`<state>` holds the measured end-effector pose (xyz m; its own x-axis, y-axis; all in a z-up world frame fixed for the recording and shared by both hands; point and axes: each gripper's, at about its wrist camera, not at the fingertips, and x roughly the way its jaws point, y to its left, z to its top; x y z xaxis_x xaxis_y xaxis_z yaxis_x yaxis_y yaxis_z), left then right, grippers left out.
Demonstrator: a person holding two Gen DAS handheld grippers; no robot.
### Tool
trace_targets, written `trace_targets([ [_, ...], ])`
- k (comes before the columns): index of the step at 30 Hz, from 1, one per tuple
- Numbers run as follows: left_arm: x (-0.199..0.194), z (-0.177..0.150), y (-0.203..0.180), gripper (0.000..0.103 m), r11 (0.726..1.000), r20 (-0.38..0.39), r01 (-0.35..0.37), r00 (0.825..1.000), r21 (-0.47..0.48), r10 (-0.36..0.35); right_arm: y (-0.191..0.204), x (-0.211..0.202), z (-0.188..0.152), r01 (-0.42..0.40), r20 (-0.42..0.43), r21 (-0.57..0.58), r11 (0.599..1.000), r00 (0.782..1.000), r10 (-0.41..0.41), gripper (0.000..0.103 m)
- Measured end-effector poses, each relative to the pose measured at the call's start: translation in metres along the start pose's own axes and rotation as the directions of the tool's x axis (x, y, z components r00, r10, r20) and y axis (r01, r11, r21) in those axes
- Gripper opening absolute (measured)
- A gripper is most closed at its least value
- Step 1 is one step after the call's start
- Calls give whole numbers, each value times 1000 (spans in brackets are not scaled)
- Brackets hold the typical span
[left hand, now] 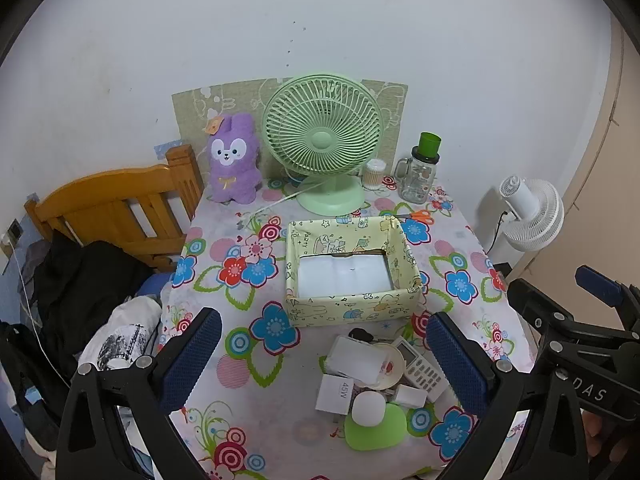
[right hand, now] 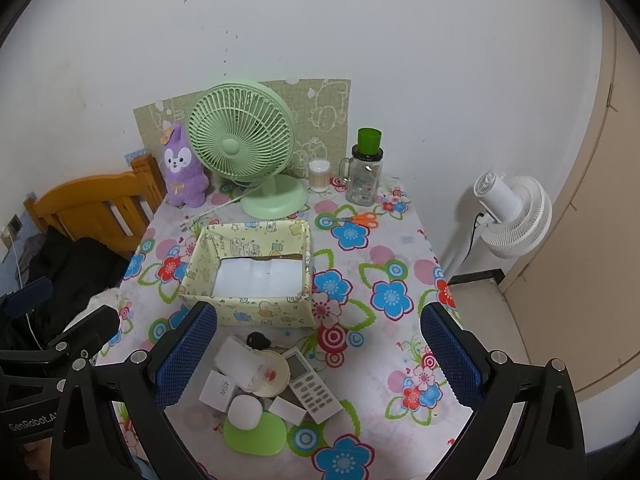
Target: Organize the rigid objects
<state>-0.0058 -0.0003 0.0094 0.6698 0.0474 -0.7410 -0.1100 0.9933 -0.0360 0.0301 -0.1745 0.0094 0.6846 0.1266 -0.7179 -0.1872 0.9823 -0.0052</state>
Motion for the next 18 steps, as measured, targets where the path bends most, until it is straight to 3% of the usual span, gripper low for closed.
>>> trace_targets([
  [18, 2, -1, 0, 103, 1000, -1, 0, 1000, -2, 0, 0, 0, 5, 8, 4, -3, 1000, 1000, -8, 103],
])
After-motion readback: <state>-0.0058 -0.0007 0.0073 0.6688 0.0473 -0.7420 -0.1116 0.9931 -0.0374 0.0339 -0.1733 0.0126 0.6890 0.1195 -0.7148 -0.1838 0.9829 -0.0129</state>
